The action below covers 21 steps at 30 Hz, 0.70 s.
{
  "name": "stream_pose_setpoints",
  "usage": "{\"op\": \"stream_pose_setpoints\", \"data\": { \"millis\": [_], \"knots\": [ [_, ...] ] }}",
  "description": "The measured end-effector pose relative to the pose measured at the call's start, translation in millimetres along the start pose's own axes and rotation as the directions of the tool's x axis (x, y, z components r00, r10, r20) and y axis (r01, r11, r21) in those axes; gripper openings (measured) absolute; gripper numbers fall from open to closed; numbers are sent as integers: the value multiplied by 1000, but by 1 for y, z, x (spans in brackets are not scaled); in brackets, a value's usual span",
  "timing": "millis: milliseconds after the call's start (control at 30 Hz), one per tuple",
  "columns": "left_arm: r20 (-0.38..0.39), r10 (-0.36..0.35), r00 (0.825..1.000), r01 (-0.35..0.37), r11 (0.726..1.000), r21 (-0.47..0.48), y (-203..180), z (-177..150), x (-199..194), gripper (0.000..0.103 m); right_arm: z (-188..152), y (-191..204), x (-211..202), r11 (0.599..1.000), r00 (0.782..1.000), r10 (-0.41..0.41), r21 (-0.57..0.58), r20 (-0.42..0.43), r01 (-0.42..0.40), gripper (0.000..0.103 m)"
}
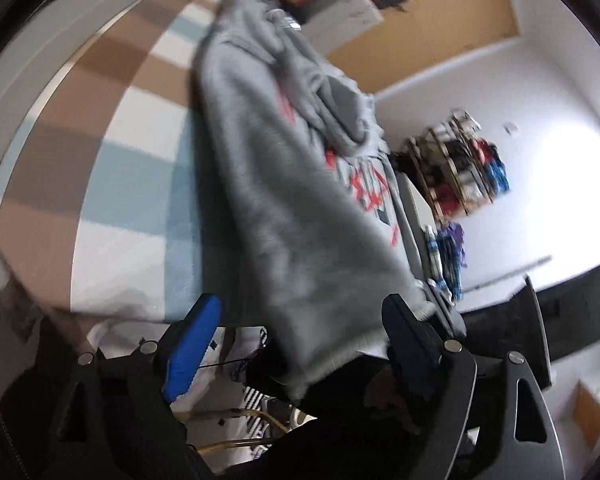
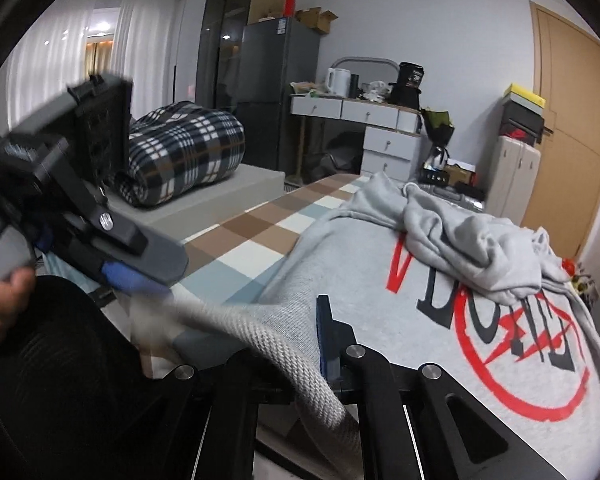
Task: Fold large clothes
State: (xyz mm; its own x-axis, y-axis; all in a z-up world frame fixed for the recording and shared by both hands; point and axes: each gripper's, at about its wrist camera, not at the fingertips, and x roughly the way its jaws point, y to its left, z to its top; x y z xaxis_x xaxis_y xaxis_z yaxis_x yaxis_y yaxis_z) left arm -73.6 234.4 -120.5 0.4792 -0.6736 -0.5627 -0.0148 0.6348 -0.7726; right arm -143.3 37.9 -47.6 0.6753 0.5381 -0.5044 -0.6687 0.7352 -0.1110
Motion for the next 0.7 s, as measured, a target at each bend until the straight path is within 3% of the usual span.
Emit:
{"op": "stream_pose_setpoints", "data": {
  "millis": [167,300,333,500,533,600,700],
  "knots": [
    [-18,7,1000,-9,996,-85,4,-3,10,81,6,-4,0,1000,1000,11,7,1,-11,7],
    [-18,-113,993,107,974,-200,11,-3,22,81,12,-11,-1,996,999,54,66,-4,-54,7],
    [-4,-166,986,161,961,-224,14,-3,24,81,13,-15,-2,994,998,68,88,0,-68,7],
    [24,-295,955,288,910,-297,21,3,35,92,10,-32,-5,966,991,130,221,31,-134,7],
    [10,-347,938,330,883,-335,23,3,43,92,9,-33,-5,965,991,128,226,34,-133,7],
    [-18,-390,921,355,856,-377,27,4,55,92,8,-35,-4,960,990,135,242,37,-140,7],
    [-12,-398,917,361,842,-400,31,6,56,92,5,-30,-2,965,991,129,227,23,-131,7]
  ]
}}
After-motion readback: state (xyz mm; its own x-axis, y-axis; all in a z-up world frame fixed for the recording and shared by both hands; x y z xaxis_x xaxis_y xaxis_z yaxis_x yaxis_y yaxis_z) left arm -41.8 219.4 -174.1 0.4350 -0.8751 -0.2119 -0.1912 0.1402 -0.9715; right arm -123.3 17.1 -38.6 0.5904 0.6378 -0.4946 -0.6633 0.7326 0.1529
